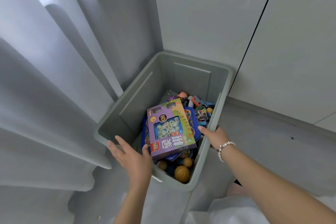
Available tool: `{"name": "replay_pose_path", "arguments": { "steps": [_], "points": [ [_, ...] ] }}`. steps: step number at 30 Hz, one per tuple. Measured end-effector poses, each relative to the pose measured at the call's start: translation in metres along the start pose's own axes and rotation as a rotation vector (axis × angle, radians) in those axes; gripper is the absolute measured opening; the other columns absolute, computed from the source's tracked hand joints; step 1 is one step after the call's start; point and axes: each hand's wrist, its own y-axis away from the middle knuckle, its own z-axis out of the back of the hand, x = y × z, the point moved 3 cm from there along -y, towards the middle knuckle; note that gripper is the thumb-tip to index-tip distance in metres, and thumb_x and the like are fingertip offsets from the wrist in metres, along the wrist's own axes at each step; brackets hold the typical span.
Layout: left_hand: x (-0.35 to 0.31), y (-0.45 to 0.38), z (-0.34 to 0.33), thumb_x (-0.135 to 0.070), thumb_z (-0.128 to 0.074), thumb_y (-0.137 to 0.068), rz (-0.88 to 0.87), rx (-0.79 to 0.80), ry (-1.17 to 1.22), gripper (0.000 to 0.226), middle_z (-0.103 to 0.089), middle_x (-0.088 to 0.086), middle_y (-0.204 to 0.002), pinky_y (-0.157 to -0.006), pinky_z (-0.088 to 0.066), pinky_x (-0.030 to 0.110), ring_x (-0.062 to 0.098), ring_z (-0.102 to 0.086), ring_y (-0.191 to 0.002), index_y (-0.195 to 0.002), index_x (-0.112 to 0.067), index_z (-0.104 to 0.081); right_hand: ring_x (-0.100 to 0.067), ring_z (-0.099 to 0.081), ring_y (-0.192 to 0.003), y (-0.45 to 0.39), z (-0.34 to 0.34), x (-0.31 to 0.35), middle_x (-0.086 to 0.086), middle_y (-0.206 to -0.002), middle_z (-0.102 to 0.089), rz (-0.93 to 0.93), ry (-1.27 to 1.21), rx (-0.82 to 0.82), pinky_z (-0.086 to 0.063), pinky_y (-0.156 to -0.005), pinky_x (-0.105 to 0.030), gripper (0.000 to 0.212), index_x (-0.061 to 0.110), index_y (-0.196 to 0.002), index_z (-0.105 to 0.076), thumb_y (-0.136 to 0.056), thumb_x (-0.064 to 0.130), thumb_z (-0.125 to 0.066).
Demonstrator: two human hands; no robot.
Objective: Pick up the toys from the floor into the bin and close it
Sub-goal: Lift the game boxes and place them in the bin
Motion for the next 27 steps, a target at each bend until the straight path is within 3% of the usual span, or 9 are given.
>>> {"name": "replay_pose_path", "arguments": {
  "steps": [2,4,8,12,16,27],
  "points": [
    [0.005,0.002,0.001,-0.021,-0.068,-0.084,0.039,-0.01,-0.021,0.099,0.012,0.009,-0.158,-0.116,-0.002,0.034,0.024,0.01,-0.146,-0.15,-0.012,0.006,-0.022,-0.055,-0.091,-0.002,-0.005,-0.007,-0.009,-0.116,-0.06,-0.049,-0.018,0.031,-0.045,-0.074,-0.031,0.058,0.006,-0.123,-0.049,-0.08,0.04,-0.068],
    [0.013,0.003,-0.001,-0.021,-0.07,-0.083,0.17,-0.014,0.047,0.102,0.008,0.01,-0.158,-0.119,-0.008,0.041,0.028,0.004,-0.146,-0.15,-0.013,0.008,-0.021,-0.056,-0.089,-0.005,-0.009,-0.013,-0.006,-0.113,-0.063,-0.055,-0.091,0.06,-0.044,-0.072,-0.029,0.056,0.008,-0.12,-0.052,-0.078,0.04,-0.071],
    [0.015,0.012,-0.001,-0.018,-0.067,-0.085,0.52,0.054,0.459,0.1,-0.019,0.007,-0.154,-0.106,-0.034,0.05,0.036,-0.033,-0.135,-0.149,-0.025,0.01,-0.015,-0.057,-0.083,-0.005,-0.015,-0.018,-0.008,-0.113,-0.062,-0.143,-0.266,0.151,-0.043,-0.059,-0.027,0.053,0.008,-0.124,-0.048,-0.079,0.023,-0.072],
    [0.013,0.015,0.005,-0.014,-0.068,-0.084,0.735,0.116,0.577,0.069,-0.044,0.017,-0.132,-0.092,-0.046,0.047,0.035,-0.051,-0.111,-0.139,-0.014,-0.026,-0.017,-0.056,-0.079,-0.004,-0.016,-0.018,-0.011,-0.113,-0.061,-0.175,-0.319,0.169,-0.043,-0.054,-0.028,0.045,0.005,-0.123,-0.047,-0.083,0.009,-0.066],
    [0.012,0.015,0.009,-0.004,-0.067,-0.082,0.769,0.181,0.644,0.06,-0.044,0.015,-0.109,-0.089,-0.047,0.044,0.029,-0.048,-0.095,-0.131,-0.01,-0.034,-0.024,-0.06,-0.08,0.001,-0.015,-0.016,-0.018,-0.112,-0.062,-0.217,-0.398,0.185,-0.047,-0.055,-0.03,0.048,0.001,-0.126,-0.046,-0.081,-0.003,-0.061],
    [0.015,0.01,0.032,0.005,-0.064,-0.078,0.663,0.237,0.735,0.069,-0.043,0.014,-0.113,-0.083,-0.044,0.045,0.031,-0.045,-0.1,-0.137,-0.012,-0.032,-0.027,-0.058,-0.077,0.034,-0.015,-0.018,-0.019,-0.102,-0.058,-0.241,-0.491,0.158,-0.046,-0.054,-0.031,0.049,-0.001,-0.122,-0.047,-0.075,-0.014,-0.053]
  ]
}}
